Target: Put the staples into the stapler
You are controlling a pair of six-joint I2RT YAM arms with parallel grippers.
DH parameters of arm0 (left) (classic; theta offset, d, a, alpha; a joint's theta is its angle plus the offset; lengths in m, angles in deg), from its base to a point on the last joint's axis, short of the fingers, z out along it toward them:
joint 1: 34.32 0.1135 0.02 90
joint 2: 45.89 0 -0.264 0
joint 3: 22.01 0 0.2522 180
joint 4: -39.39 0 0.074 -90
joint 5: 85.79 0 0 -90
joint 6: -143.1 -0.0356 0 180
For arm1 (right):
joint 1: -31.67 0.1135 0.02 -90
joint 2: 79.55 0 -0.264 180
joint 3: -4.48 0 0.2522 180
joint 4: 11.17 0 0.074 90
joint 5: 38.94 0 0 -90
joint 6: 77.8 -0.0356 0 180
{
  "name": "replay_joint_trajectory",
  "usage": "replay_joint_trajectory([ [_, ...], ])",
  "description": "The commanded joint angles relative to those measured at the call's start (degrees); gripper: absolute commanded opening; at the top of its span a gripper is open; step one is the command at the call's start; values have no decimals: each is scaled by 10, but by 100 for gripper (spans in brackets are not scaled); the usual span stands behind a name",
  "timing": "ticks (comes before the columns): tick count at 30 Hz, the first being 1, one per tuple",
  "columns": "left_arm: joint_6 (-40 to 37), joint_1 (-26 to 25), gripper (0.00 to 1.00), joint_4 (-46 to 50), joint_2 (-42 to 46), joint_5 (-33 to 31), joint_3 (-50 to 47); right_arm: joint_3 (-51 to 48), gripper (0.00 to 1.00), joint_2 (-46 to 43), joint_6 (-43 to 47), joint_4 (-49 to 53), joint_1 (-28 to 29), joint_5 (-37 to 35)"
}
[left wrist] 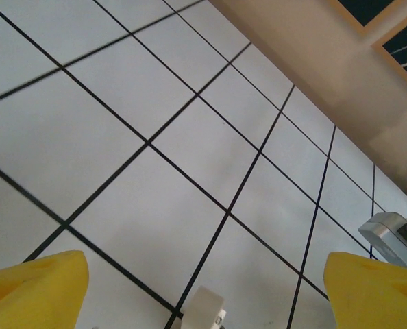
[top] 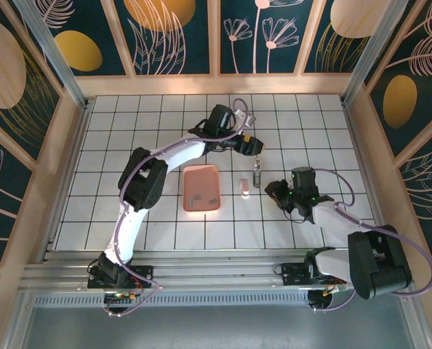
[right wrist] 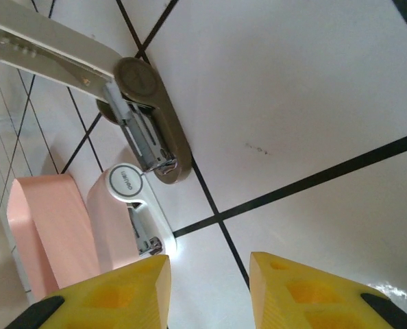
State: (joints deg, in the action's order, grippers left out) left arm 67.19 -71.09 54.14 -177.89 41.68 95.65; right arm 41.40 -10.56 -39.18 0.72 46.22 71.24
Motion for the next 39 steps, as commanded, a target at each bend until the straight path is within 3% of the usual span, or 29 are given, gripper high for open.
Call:
replay_joint_trajectory([
  [1, 5, -4, 88, -15, -34, 50, 31, -2, 35, 30, -4, -59, -7, 30],
  [16, 4, -8, 85, -22, -99, 144, 68, 25, 31, 147, -1, -159, -9, 71],
  [39, -55, -13, 80, 16, -45, 238, 10, 67, 26, 218, 39, -102, -9, 29],
])
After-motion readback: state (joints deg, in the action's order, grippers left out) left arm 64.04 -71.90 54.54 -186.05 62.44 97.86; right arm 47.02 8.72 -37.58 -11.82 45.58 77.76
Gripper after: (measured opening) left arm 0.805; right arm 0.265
